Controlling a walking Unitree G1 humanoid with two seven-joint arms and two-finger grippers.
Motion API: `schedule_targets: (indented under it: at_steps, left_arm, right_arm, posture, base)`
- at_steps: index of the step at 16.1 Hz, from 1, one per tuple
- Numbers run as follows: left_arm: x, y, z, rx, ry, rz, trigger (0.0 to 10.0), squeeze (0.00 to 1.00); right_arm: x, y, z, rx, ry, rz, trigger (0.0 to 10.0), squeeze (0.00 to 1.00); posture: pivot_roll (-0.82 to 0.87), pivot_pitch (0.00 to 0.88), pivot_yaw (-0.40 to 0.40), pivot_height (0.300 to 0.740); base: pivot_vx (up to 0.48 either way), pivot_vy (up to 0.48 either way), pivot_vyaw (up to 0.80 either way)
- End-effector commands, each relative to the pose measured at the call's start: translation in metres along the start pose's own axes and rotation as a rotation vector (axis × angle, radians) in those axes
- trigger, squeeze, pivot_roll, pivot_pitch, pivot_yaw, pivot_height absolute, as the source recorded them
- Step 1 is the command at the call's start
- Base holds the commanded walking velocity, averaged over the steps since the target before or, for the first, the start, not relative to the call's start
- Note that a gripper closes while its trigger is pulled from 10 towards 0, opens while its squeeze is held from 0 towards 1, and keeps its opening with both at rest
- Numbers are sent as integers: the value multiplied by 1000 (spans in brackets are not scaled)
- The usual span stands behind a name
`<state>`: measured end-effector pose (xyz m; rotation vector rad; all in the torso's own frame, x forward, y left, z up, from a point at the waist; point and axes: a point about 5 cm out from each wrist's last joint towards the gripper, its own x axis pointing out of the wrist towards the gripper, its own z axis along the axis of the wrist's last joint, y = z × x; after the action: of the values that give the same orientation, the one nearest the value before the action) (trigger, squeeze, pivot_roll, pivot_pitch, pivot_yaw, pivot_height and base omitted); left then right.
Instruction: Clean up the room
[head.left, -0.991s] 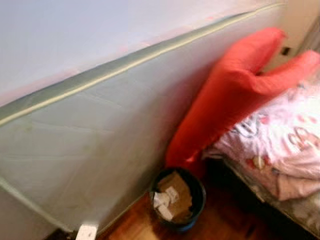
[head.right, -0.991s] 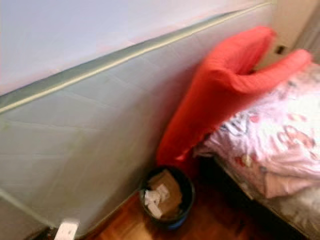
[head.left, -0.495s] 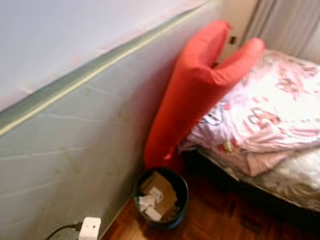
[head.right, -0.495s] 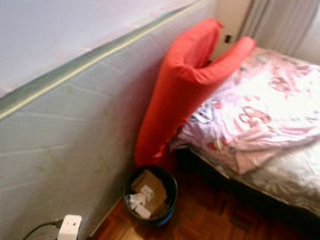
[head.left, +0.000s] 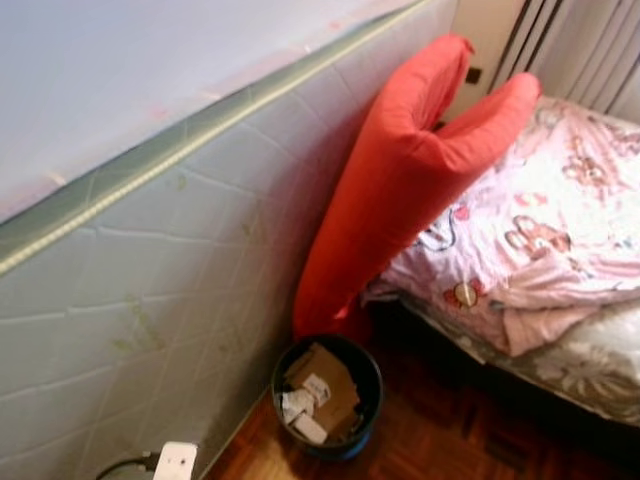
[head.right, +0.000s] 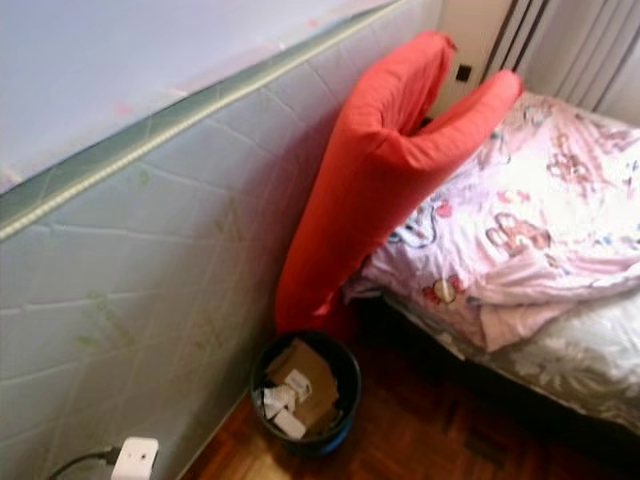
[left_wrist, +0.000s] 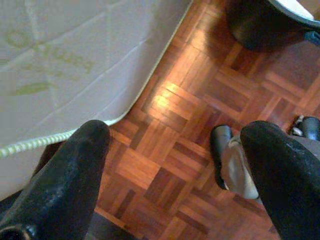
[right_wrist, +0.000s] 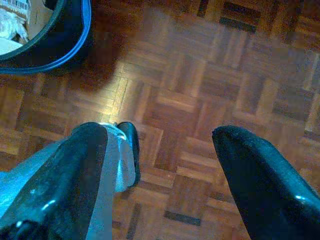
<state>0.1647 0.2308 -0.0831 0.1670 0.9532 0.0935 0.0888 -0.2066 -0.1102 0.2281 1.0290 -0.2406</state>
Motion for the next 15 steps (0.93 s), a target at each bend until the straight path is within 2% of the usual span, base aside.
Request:
schedule_targets:
  at_steps: [1, 11, 15]
  left_arm:
    - [-1, -3, -4, -3, 11, -16, 10000, 0]
    - [-3, -3, -12, 6, 26, -24, 10000, 0]
    - [-3, -3, -12, 7, 25, -24, 10000, 0]
  right_arm:
    - [-3, -7, -5, 22, 8, -25, 10000, 0]
    - [-4, -11, -9, -18, 38, -50, 10000, 0]
    - [-4, -11, -9, -19, 40, -45, 10000, 0]
  posture:
    - [219, 45, -26, 740]
    - [222, 15, -34, 740]
    - [224, 25, -37, 740]
  base:
    - [0, -439, 0]
    - [0, -439, 0]
    - [0, -442, -700]
